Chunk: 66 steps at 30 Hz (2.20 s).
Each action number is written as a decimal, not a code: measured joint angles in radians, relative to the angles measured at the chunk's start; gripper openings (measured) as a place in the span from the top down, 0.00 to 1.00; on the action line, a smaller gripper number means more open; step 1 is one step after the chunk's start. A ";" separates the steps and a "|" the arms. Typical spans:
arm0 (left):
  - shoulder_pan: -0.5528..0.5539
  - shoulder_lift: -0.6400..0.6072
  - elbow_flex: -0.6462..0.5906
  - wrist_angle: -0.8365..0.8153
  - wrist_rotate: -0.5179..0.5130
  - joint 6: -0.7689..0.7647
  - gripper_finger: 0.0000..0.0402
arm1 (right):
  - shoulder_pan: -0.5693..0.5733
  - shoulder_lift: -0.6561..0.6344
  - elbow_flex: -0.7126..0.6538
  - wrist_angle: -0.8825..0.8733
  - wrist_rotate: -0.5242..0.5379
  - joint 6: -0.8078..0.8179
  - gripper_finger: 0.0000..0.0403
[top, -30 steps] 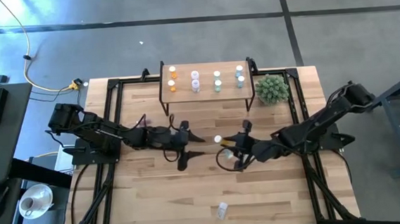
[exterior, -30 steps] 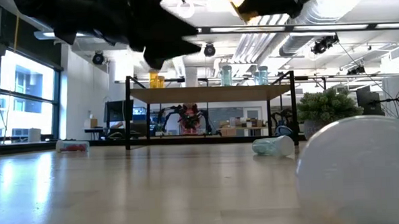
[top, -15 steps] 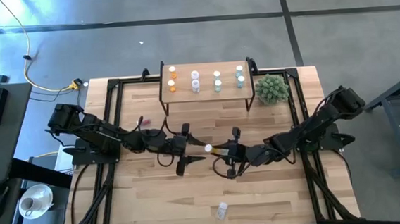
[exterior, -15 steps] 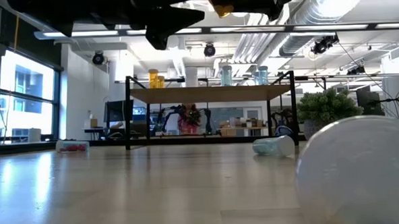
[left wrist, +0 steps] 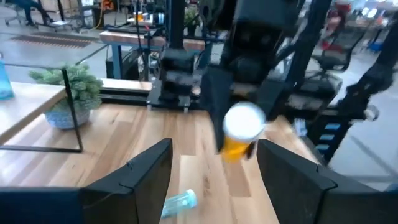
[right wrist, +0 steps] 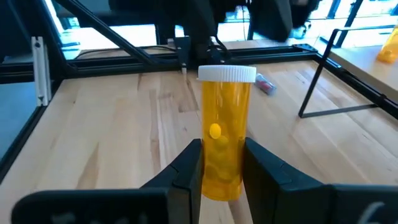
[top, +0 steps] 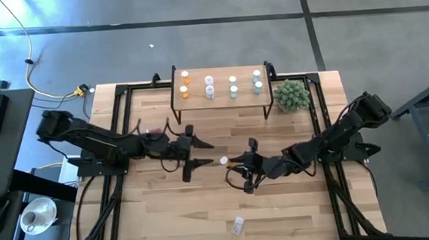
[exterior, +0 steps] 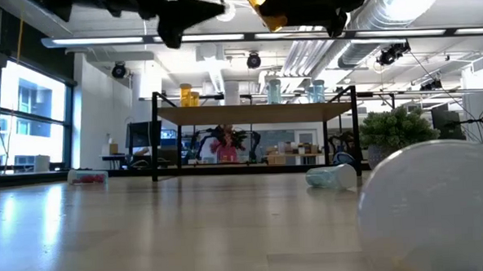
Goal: Pick and place medicine bottles onto shelf by color
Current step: Put the orange pill bottle on the shelf and aligned with the other orange pill bottles
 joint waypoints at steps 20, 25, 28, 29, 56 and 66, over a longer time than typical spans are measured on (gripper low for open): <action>0.000 -0.209 0.377 -0.833 -0.064 -0.207 0.44 | -0.216 0.019 0.000 0.004 -0.237 0.011 0.82; 0.000 -0.180 0.384 -0.895 -0.056 -0.264 0.44 | -0.226 0.022 0.000 -0.017 -0.324 0.031 0.82; 0.000 -0.137 0.383 -0.935 -0.038 -0.264 0.44 | -0.220 0.022 0.000 -0.023 -0.357 0.032 0.82; 0.000 -0.121 0.382 -0.941 -0.036 -0.264 0.44 | -0.216 0.022 0.000 -0.023 -0.361 0.032 0.82; -0.012 0.106 0.383 -0.691 0.055 -0.195 0.44 | -0.165 0.022 0.000 0.007 -0.415 0.039 0.82; -0.010 0.106 0.383 -0.673 0.031 -0.199 0.44 | -0.165 0.023 0.000 0.059 -0.411 0.007 0.82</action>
